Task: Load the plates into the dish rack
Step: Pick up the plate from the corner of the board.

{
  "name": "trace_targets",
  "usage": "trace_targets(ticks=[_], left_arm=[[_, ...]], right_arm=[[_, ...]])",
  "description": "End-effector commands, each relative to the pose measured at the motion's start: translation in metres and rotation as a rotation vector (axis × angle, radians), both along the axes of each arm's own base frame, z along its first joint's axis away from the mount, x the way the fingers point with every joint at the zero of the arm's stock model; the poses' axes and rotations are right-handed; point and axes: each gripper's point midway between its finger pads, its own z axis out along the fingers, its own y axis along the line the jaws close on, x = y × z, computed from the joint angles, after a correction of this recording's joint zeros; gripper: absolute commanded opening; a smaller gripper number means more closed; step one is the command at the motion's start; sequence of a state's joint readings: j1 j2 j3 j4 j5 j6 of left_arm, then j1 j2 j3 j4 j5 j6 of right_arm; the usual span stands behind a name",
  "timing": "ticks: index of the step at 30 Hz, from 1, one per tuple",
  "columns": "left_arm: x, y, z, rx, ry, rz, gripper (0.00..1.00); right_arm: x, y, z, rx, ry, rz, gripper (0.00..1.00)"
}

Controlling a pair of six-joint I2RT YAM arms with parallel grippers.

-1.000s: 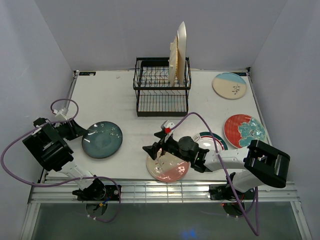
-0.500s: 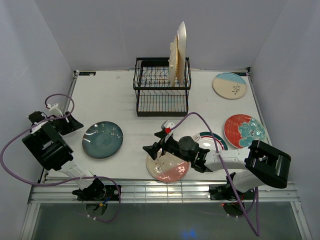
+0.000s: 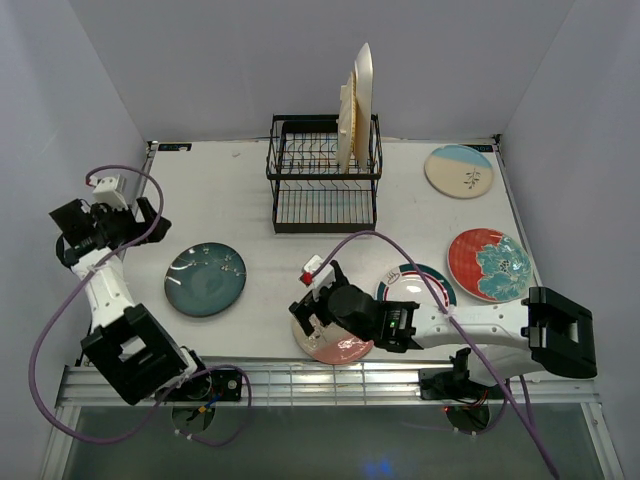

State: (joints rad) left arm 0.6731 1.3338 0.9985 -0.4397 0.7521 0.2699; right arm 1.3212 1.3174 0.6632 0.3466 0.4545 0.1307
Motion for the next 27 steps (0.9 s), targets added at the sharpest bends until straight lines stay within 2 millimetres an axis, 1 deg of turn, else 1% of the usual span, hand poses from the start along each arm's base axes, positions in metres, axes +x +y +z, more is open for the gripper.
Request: trace_targets(ticks=[1,2,3,4,5,6,7,9,10,12,13,14,15,16,18,19,20,22,24,25,27], left_arm=[[-0.009,-0.046,0.026,-0.022,-0.057,-0.096,0.98],[-0.009,-0.055,0.03,-0.024,-0.063,-0.114,0.98],[-0.009,-0.062,0.034,-0.028,-0.067,-0.118,0.98],[-0.008,-0.079,0.04,-0.022,-0.077,-0.159,0.98],[-0.007,-0.087,0.04,-0.024,-0.073,-0.176,0.98],[-0.005,-0.092,0.041,-0.021,-0.067,-0.174,0.98],[-0.003,-0.108,0.041,-0.021,-0.062,-0.214,0.98],[-0.001,-0.122,0.038,-0.029,-0.045,-0.239,0.98],[0.0,-0.135,0.037,-0.036,-0.035,-0.266,0.98],[0.003,-0.15,0.032,-0.041,-0.021,-0.294,0.98],[0.004,-0.165,0.026,-0.036,-0.001,-0.314,0.98],[0.005,-0.173,0.024,-0.027,0.0,-0.328,0.98],[0.005,-0.187,0.017,-0.024,0.014,-0.347,0.98],[0.003,-0.191,0.013,-0.026,0.025,-0.359,0.98],[0.001,-0.198,0.011,-0.047,0.013,-0.376,0.98],[0.001,-0.199,0.009,-0.05,0.011,-0.378,0.98],[-0.001,-0.199,0.004,-0.049,0.009,-0.38,0.98],[-0.005,-0.204,0.002,-0.057,-0.007,-0.409,0.98],[-0.012,-0.212,-0.007,-0.084,-0.026,-0.455,0.98],[-0.01,-0.214,-0.007,-0.082,-0.048,-0.462,0.98],[-0.012,-0.213,-0.016,-0.084,-0.033,-0.457,0.98]], right_arm=[[-0.007,-0.022,-0.009,-0.161,-0.009,-0.091,1.0],[-0.011,-0.019,-0.006,-0.161,-0.001,-0.079,1.0],[-0.02,-0.016,-0.007,-0.169,0.003,-0.056,1.0],[-0.024,-0.017,-0.011,-0.193,0.012,-0.05,1.0],[-0.029,-0.015,-0.012,-0.204,0.016,-0.038,1.0],[-0.033,-0.009,-0.007,-0.191,0.016,-0.033,1.0],[-0.036,-0.012,-0.018,-0.232,0.031,-0.036,1.0],[-0.038,-0.018,-0.029,-0.295,0.033,-0.062,1.0],[-0.042,-0.016,-0.036,-0.321,0.039,-0.065,0.97],[-0.048,-0.018,-0.046,-0.353,0.058,-0.076,0.91],[-0.05,-0.016,-0.054,-0.373,0.064,-0.071,0.83],[-0.052,-0.015,-0.056,-0.377,0.069,-0.069,0.82],[-0.055,-0.011,-0.059,-0.388,0.066,-0.062,0.81],[-0.056,-0.01,-0.061,-0.396,0.064,-0.062,0.8],[-0.057,-0.009,-0.066,-0.419,0.06,-0.068,0.75],[-0.058,-0.008,-0.067,-0.424,0.06,-0.068,0.67],[-0.059,-0.005,-0.066,-0.423,0.062,-0.064,0.64],[-0.062,-0.004,-0.072,-0.442,0.066,-0.051,0.62],[-0.067,-0.001,-0.076,-0.456,0.066,-0.038,0.62],[-0.069,0.0,-0.077,-0.462,0.066,-0.032,0.62],[-0.072,0.003,-0.078,-0.467,0.067,-0.024,0.61]])
